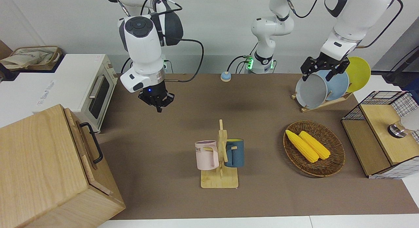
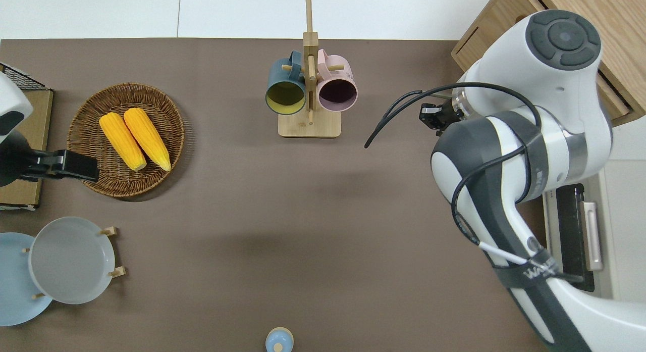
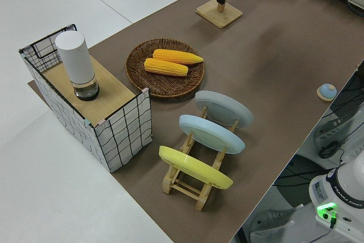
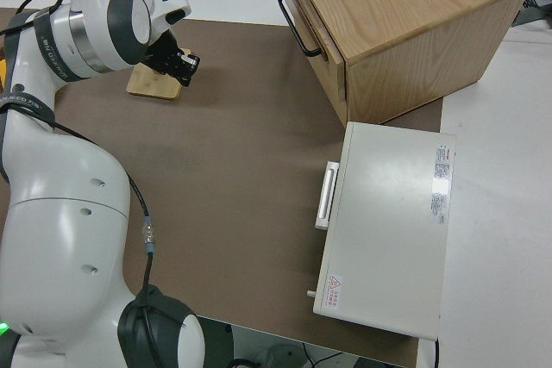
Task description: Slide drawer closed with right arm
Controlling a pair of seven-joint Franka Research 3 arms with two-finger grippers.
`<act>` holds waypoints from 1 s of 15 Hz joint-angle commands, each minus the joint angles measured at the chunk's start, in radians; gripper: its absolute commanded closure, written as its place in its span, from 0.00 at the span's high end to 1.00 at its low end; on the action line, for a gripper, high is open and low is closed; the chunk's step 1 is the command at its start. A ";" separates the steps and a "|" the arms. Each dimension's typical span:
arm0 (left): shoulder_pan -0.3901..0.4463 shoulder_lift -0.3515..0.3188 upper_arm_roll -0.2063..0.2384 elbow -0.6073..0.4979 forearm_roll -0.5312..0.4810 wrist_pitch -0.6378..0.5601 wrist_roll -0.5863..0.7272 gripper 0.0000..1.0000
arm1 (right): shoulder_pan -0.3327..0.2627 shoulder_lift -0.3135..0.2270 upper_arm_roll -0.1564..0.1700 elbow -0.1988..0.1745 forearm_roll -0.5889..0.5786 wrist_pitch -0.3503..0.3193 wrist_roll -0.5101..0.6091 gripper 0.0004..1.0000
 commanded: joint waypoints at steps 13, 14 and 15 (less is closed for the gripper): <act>0.004 0.011 -0.007 0.026 0.017 -0.020 0.010 0.99 | -0.048 -0.154 -0.015 -0.069 0.093 -0.081 -0.292 0.99; 0.005 0.011 -0.007 0.026 0.017 -0.020 0.010 0.99 | -0.046 -0.154 -0.016 -0.067 0.099 -0.081 -0.294 0.99; 0.005 0.011 -0.007 0.026 0.017 -0.020 0.010 0.99 | -0.049 -0.151 -0.015 -0.057 0.101 -0.079 -0.294 0.99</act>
